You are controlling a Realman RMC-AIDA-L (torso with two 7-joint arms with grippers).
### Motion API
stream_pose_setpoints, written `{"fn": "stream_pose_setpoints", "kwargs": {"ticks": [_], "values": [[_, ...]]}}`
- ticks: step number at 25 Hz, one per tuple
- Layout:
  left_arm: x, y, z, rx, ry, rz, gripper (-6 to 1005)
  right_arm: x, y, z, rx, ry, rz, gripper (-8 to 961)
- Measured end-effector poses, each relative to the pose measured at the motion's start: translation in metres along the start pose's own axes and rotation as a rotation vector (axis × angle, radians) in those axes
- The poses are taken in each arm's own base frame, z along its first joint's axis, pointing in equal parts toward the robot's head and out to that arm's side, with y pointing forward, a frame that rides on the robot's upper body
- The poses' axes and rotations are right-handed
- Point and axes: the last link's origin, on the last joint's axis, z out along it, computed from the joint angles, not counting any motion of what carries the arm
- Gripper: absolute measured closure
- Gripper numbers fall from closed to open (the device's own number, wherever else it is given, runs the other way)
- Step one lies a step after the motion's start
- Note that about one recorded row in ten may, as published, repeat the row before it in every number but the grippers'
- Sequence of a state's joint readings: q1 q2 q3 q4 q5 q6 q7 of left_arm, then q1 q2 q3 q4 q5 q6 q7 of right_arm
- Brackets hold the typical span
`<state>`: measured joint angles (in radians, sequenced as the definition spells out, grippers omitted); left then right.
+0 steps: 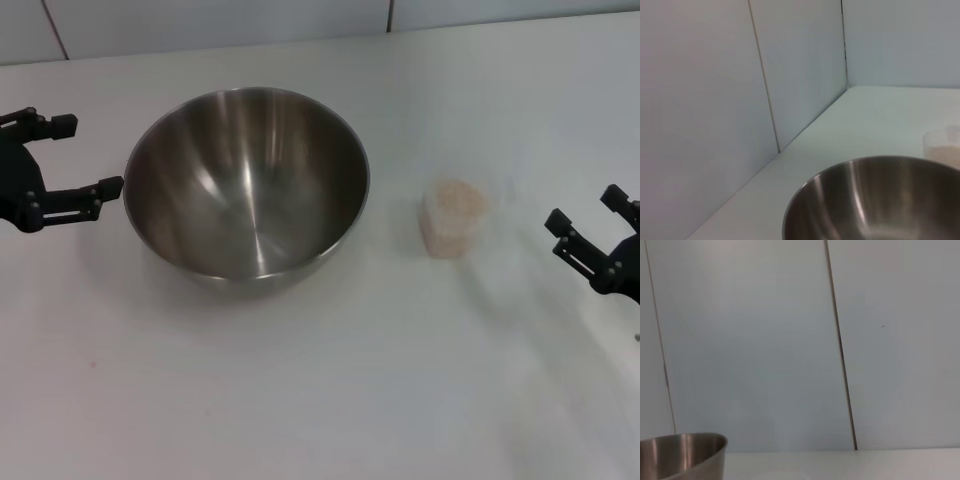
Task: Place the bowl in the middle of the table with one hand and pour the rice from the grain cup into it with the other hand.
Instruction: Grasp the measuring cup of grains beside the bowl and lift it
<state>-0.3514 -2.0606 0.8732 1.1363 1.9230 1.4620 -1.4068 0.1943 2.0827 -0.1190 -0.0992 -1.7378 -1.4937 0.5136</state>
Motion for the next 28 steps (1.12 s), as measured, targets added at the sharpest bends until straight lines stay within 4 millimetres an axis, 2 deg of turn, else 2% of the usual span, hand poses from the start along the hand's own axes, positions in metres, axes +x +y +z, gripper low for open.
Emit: {"fn": "stream_pose_setpoints", "kwargs": {"ticks": [12, 28], "values": [[-0.004, 0.005, 0.002, -0.035, 0.022, -0.026, 140, 0.009, 0.004, 0.039, -0.004, 0.087, -0.052, 116], [-0.004, 0.007, 0.004, -0.048, 0.023, -0.033, 139, 0.009, 0.000, 0.060, 0.006, 0.128, -0.069, 117]]}}
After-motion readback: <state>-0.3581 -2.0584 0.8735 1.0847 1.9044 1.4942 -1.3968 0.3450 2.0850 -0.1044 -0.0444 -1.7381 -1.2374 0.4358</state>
